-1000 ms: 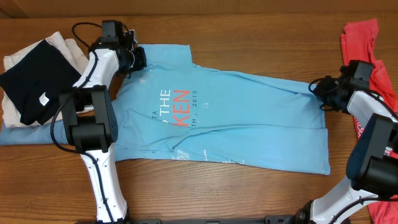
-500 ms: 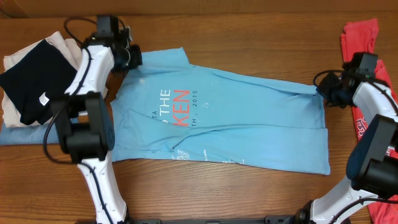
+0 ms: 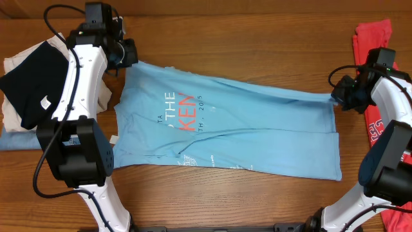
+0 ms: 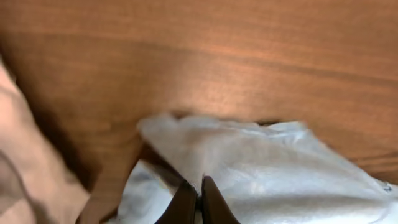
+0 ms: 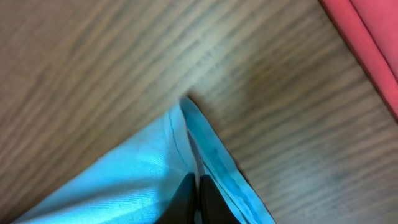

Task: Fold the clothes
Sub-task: 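Fold the shirt's top half down over the bottom with both grippers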

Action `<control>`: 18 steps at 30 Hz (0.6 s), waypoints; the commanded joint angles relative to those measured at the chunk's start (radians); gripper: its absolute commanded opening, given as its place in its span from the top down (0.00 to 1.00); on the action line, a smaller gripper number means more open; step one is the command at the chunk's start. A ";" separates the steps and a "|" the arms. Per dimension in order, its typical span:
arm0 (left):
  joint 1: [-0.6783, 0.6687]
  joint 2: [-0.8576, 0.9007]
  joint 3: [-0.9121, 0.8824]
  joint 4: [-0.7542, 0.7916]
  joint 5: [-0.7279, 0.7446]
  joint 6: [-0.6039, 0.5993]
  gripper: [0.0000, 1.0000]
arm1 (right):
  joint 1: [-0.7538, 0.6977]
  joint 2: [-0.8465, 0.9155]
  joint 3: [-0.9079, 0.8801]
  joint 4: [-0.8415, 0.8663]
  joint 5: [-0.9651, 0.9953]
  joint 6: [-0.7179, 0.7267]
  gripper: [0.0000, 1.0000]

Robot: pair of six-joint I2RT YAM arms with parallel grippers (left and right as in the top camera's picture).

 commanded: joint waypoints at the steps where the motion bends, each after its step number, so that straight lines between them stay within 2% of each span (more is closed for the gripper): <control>1: 0.018 -0.004 0.005 -0.045 -0.044 0.010 0.96 | -0.008 -0.025 0.029 -0.025 0.037 -0.005 0.96; 8: 0.019 -0.004 0.005 -0.172 -0.047 0.010 0.96 | -0.072 -0.025 0.029 -0.068 0.060 0.050 0.96; 18: 0.019 -0.004 0.004 -0.294 -0.046 -0.019 0.96 | -0.157 -0.025 0.029 -0.066 -0.006 0.045 0.96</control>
